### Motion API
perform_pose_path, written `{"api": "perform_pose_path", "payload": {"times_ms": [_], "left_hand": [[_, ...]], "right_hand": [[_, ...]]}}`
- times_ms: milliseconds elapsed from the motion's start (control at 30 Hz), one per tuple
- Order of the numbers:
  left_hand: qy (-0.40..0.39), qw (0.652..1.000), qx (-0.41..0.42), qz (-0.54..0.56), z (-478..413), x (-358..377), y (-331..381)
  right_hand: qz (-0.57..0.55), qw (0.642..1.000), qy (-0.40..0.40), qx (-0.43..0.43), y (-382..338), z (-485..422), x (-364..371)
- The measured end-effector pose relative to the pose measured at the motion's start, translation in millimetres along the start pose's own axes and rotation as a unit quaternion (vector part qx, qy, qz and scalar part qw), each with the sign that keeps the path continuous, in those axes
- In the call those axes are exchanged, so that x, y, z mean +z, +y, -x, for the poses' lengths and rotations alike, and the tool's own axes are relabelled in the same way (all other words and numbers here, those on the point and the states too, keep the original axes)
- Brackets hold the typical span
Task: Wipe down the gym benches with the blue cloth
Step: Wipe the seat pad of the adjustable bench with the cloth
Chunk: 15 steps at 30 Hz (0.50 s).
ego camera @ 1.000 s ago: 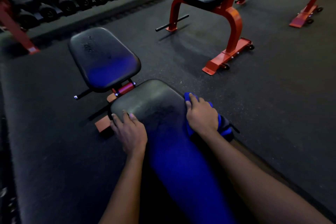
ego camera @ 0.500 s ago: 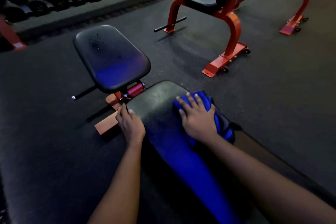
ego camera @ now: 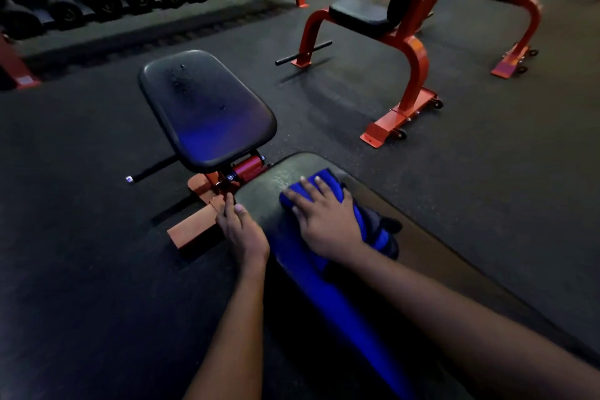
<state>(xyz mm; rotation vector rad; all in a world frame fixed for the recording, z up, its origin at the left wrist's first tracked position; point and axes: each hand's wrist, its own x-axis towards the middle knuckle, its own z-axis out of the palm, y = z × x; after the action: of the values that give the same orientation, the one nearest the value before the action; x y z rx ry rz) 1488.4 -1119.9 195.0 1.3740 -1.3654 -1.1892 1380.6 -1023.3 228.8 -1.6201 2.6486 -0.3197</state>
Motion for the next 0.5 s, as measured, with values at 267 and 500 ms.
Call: {"api": "perform_pose_path", "payload": {"times_ms": [267,500], "left_hand": [[-0.013,0.996,-0.037,-0.077,7.7,-4.6,11.4],[-0.009,0.976,-0.095,-0.193,18.0,8.3,31.7]], "right_hand": [[-0.081,0.966,-0.032,0.242,81.0,-32.3,-27.1],[-0.093,0.944,-0.113,0.296,122.9,-5.4,-44.9]]}}
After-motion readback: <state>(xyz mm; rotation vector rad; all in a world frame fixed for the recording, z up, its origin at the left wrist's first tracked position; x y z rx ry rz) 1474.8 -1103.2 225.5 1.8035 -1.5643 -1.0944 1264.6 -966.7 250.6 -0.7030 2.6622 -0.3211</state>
